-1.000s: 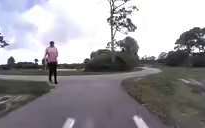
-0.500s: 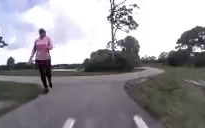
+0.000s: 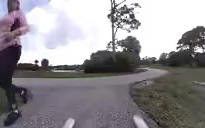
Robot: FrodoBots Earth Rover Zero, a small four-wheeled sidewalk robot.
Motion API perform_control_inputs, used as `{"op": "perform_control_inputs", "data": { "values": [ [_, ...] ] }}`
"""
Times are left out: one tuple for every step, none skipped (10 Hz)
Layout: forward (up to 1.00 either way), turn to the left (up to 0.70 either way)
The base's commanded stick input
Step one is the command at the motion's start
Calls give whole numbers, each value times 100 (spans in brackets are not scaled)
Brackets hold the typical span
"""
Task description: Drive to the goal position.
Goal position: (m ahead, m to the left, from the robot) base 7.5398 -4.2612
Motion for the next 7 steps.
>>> {"op": "perform_control_inputs", "data": {
  "values": [
    [85,0],
    [85,0],
    [85,0],
    [85,0],
    [85,0],
    [85,0],
    [85,0]
  ]
}}
